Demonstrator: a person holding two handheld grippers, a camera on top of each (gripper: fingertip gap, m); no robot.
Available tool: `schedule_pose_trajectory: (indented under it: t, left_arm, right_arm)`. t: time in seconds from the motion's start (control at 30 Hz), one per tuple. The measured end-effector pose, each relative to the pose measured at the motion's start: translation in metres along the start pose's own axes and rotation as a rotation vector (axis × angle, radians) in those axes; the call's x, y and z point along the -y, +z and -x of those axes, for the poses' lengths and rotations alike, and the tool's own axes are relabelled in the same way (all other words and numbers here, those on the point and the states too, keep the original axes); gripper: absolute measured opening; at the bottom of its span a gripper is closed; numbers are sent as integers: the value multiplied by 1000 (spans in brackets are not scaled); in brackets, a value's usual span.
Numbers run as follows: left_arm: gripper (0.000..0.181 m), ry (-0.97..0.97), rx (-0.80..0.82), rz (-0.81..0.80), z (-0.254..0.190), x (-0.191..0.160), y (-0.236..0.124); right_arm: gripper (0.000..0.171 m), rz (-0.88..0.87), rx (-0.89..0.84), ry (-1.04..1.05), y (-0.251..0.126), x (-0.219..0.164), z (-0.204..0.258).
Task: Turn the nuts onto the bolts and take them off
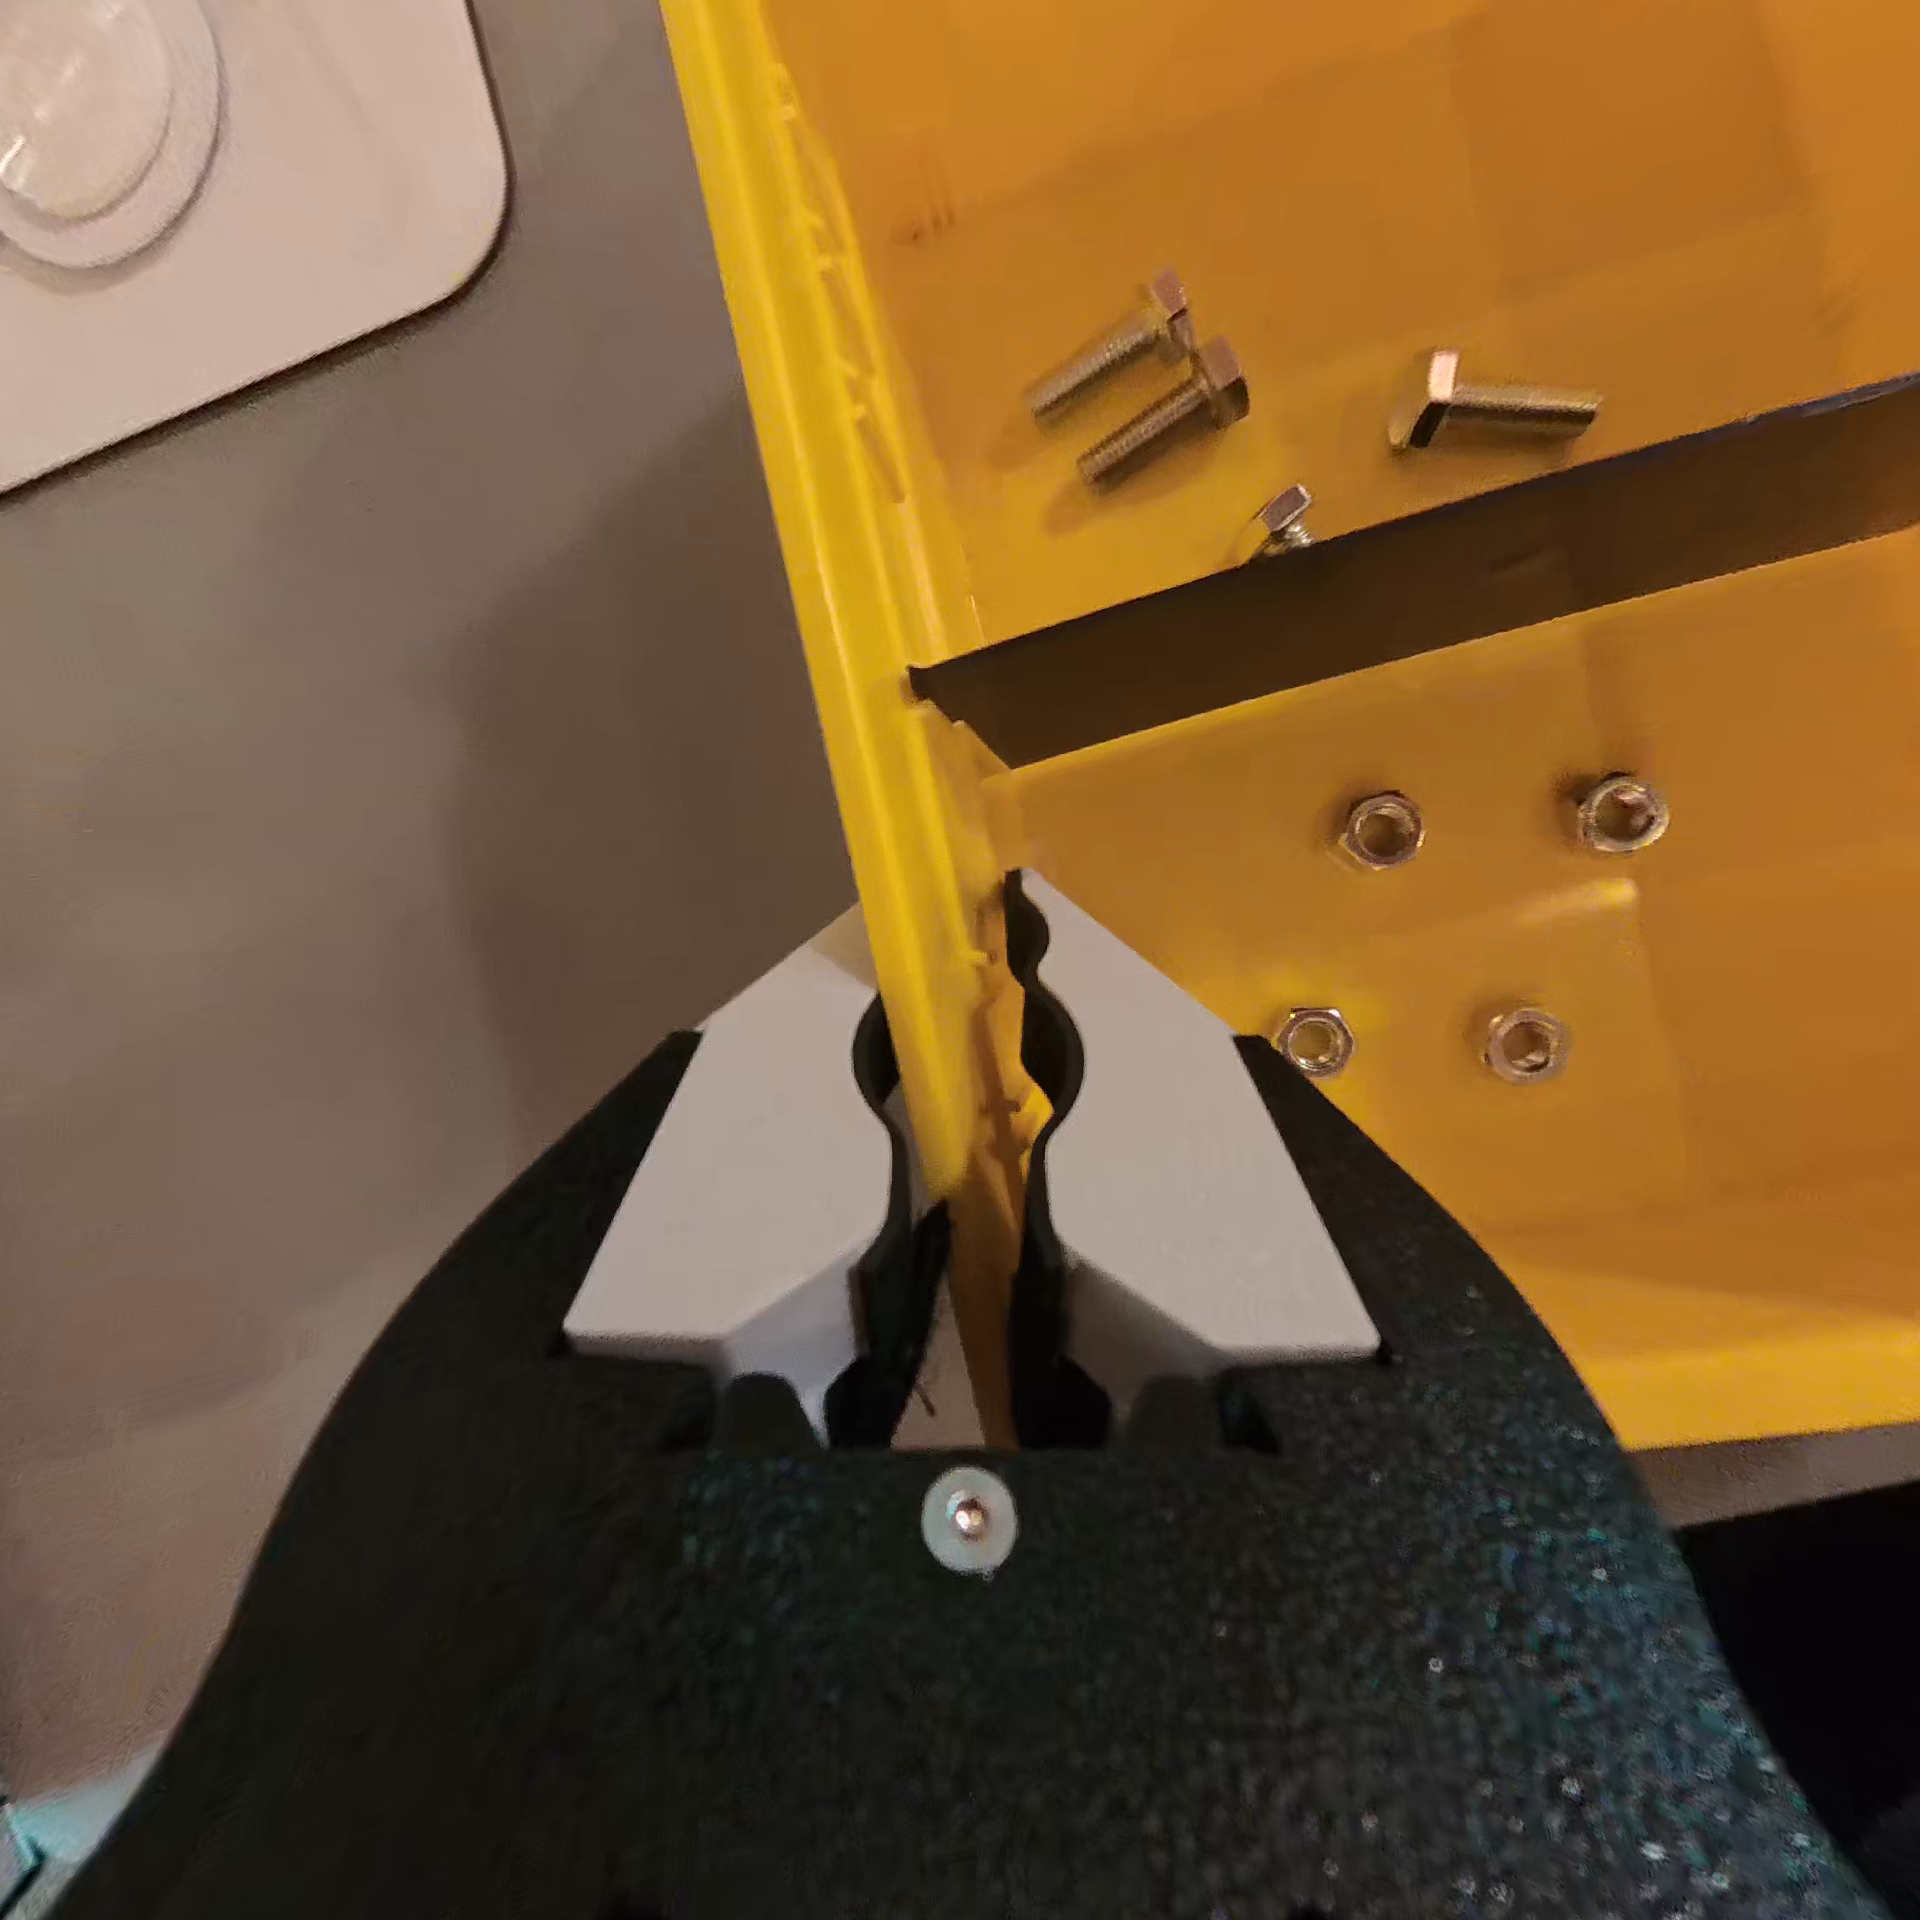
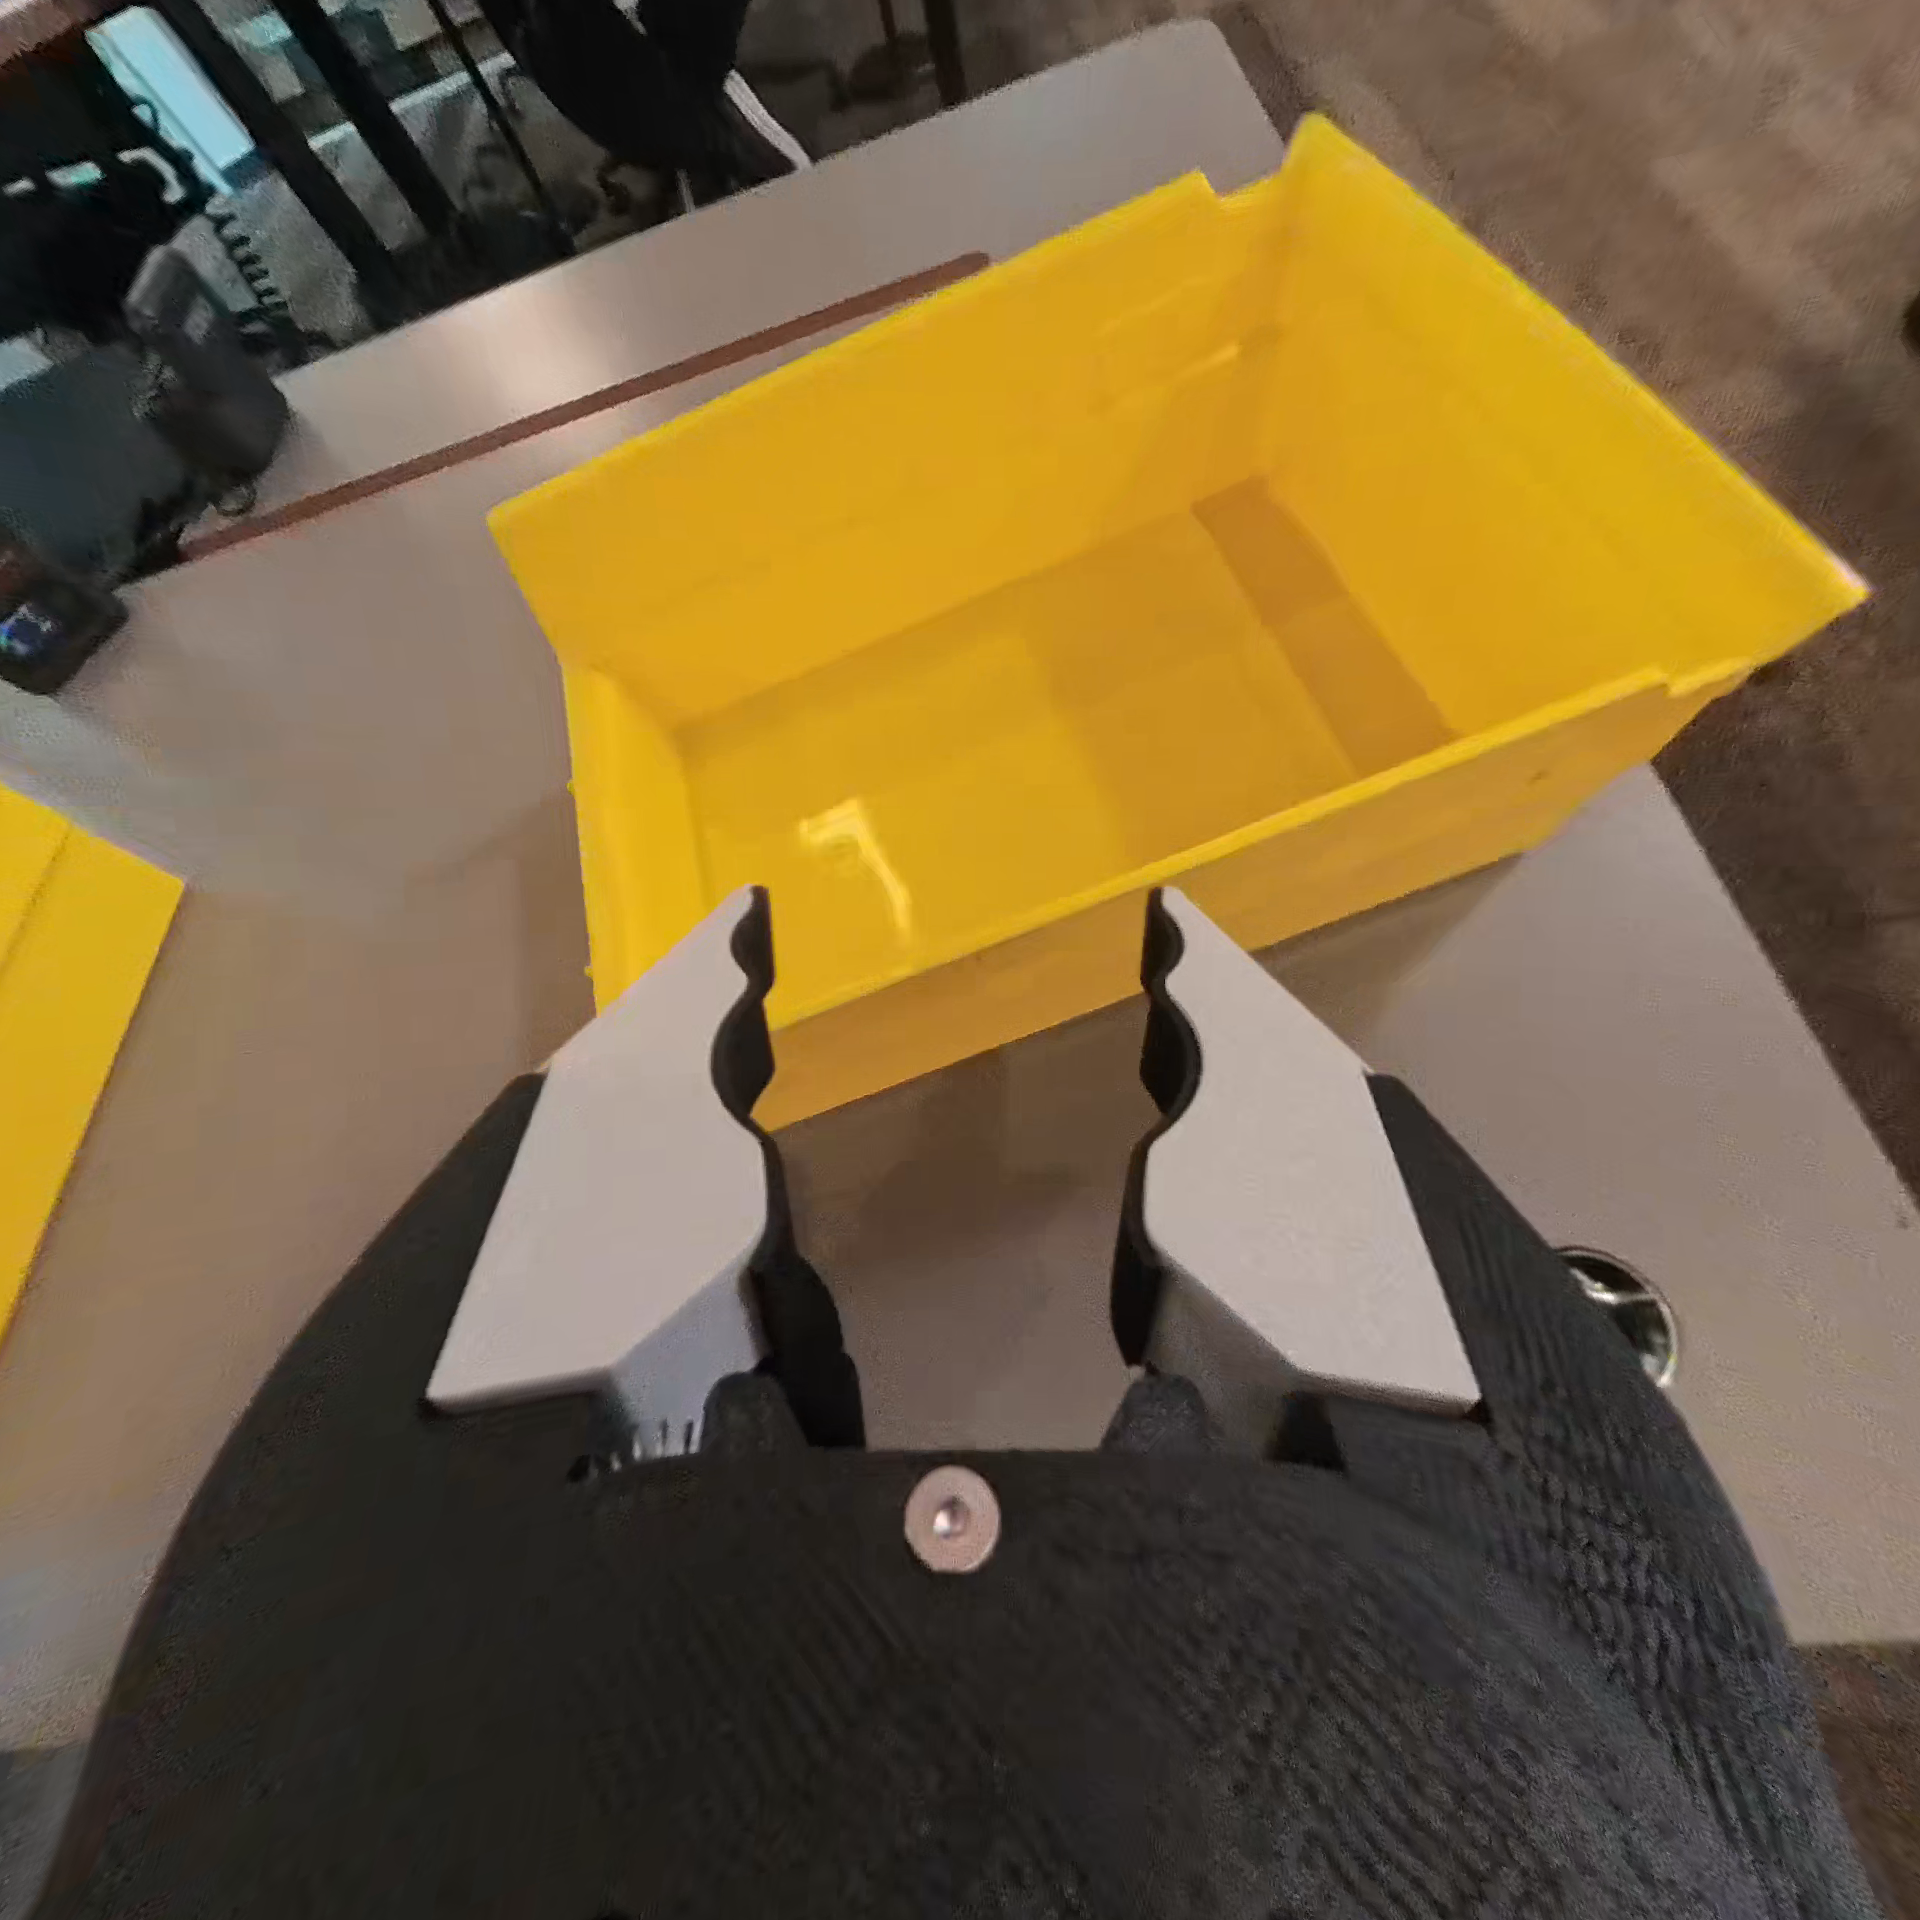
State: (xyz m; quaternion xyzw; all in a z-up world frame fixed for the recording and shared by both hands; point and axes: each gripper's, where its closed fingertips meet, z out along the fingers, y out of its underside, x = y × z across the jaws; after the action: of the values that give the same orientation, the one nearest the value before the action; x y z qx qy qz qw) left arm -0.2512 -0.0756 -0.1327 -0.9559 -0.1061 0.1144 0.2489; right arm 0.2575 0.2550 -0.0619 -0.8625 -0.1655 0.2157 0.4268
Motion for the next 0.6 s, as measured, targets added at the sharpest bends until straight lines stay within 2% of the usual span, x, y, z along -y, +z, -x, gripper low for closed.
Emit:
schedule_pose_trajectory:
  t: [0.07,0.2,0.27,0.33,0.43,0.5,0.6]
  left_arm:
    - [13,30,-9,-4,11,-3,1]
    - [13,58,-32,-26,24,-2,4]
    - [12,66,-43,-43,27,0,5]
    - [10,58,-67,-58,29,-1,5]
    - [9,49,-77,-76,37,-6,3]
    - [8,29,-77,-79,45,-12,1]
    - [6,-25,-73,-86,58,-25,-5]
  right_arm:
    - [83,82,-21,117,10,-6,-10]
    - [80,220,-83,173,17,-14,-15]
    - [72,363,-106,138,21,-29,-12]
    - [47,459,-112,50,26,-36,-8]
    - [45,520,-133,-100,32,-32,-10]
    - [43,546,-89,-190,36,-27,-12]
    - [28,595,-2,-305,43,-22,-19]
